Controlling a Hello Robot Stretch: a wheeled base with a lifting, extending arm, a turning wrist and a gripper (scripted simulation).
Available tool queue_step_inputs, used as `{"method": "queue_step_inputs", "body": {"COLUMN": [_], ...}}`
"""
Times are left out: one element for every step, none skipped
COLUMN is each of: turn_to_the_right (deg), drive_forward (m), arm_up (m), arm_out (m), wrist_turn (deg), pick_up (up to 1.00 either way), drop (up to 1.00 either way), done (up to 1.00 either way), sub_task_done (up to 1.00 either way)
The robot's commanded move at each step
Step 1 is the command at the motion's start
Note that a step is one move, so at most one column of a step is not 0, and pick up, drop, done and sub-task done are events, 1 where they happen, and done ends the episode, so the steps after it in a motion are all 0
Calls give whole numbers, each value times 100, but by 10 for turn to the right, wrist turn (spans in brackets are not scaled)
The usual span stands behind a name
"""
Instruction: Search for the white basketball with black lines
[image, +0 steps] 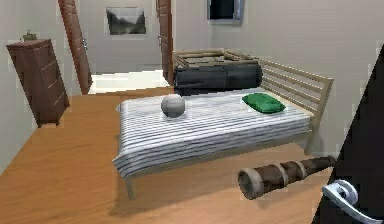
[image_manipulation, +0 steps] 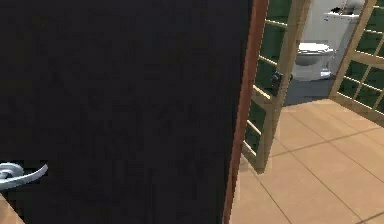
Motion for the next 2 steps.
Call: {"method": "queue_step_inputs", "body": {"turn_to_the_right": [30,0], "drive_forward": [0,85], "arm_up": [0,0], "arm_out": [0,0], "wrist_turn": [0,0], "pick_up": [0,0], "drop": [0,0], "done": [0,0], "sub_task_done": [0,0]}}
